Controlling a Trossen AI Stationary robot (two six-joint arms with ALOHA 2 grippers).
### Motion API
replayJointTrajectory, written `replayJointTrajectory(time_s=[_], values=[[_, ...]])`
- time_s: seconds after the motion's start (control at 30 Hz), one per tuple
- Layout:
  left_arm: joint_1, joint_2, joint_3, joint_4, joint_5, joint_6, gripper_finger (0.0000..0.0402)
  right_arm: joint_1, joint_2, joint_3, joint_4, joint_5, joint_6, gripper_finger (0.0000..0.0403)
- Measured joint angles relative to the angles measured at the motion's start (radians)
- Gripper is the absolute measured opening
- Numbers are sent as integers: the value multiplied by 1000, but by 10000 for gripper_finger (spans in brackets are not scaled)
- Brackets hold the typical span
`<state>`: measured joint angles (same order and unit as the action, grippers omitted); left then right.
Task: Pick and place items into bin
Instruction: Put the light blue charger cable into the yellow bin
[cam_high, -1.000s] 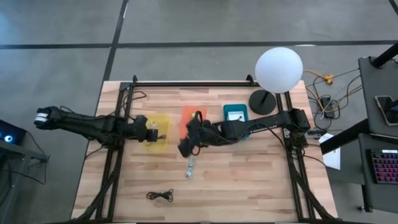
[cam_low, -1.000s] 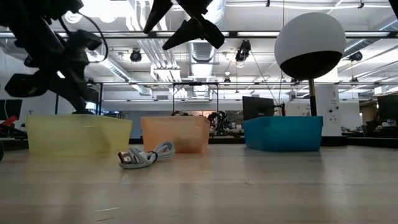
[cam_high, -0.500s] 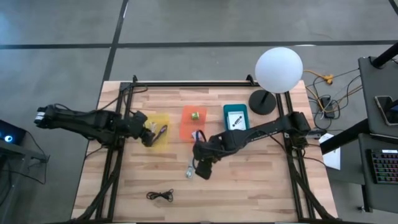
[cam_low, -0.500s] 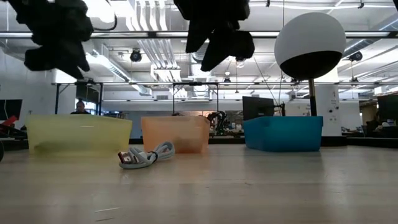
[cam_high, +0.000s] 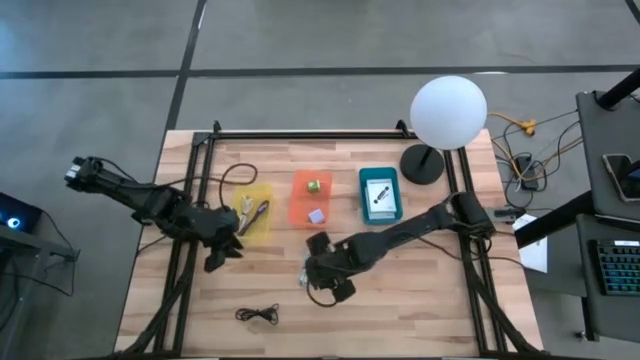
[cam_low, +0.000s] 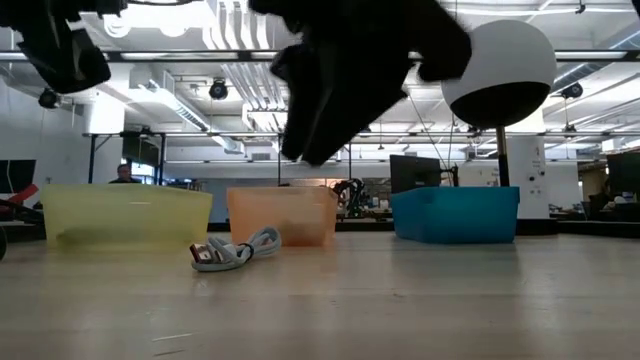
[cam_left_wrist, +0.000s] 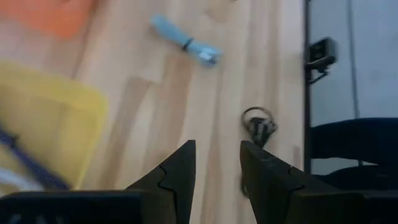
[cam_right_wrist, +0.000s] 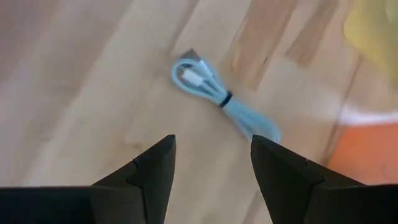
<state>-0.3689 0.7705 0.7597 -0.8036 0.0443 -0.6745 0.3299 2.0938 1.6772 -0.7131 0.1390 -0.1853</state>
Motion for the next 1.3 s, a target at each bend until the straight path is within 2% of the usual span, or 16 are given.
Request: replayJointTrajectory(time_s=[0.2, 0.33, 0.43, 0.63, 0.77, 0.93, 1.17, 1.3], values=[[-84, 31, 0, 173, -4, -27, 109, -26, 135, 102, -28, -33, -224, 194], [-103, 60, 0, 249, -7, -59, 109, -49, 210, 187, -49, 16, -350, 194], [-108, 86, 0, 280, -10, -79, 109, -71, 255, 260, -93, 48, -355, 194], [-111, 119, 0, 339, -12, -82, 109, -135, 330, 352, -189, -101, -361, 193], [-111, 118, 0, 391, -13, -81, 109, -169, 356, 381, -248, -143, -344, 182], [-111, 105, 0, 395, -24, -79, 109, -189, 357, 379, -288, -152, -330, 139], [-112, 77, -1, 337, -80, -77, 109, -190, 359, 412, -347, -244, -177, 24], [-112, 47, -2, 256, -118, -87, 109, -189, 344, 450, -349, -361, 16, 17]])
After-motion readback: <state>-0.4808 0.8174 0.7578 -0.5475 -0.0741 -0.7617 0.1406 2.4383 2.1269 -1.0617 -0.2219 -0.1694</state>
